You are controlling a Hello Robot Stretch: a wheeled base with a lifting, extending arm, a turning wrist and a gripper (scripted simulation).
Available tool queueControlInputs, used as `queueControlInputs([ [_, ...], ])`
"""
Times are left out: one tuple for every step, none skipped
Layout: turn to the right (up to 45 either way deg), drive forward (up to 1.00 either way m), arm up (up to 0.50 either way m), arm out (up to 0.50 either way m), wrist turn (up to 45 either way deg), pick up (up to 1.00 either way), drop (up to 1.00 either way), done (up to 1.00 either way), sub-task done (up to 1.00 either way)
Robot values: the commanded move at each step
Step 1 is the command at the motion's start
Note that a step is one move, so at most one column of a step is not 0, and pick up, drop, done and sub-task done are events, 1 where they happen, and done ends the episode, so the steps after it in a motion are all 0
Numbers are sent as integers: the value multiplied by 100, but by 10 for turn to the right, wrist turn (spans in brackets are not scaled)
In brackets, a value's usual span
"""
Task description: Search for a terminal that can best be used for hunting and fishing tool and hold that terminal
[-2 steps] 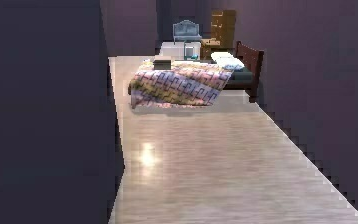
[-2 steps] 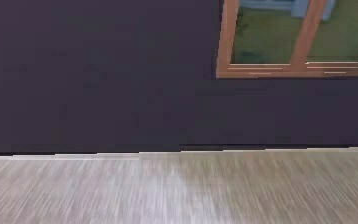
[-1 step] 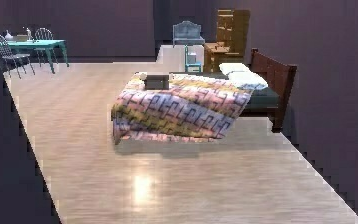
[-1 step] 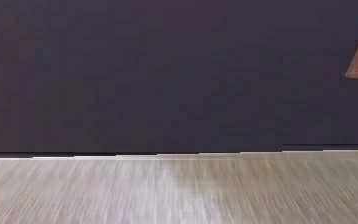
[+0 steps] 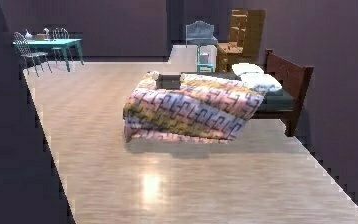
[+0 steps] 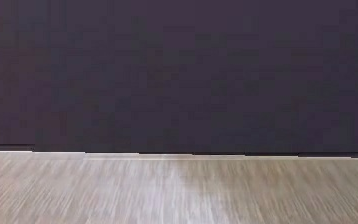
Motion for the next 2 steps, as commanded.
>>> queueControlInputs([
  [0, 85, 0, 0, 0, 0, 0, 0, 0],
  [-450, 0, 0, 0, 0, 0, 0, 0, 0],
])
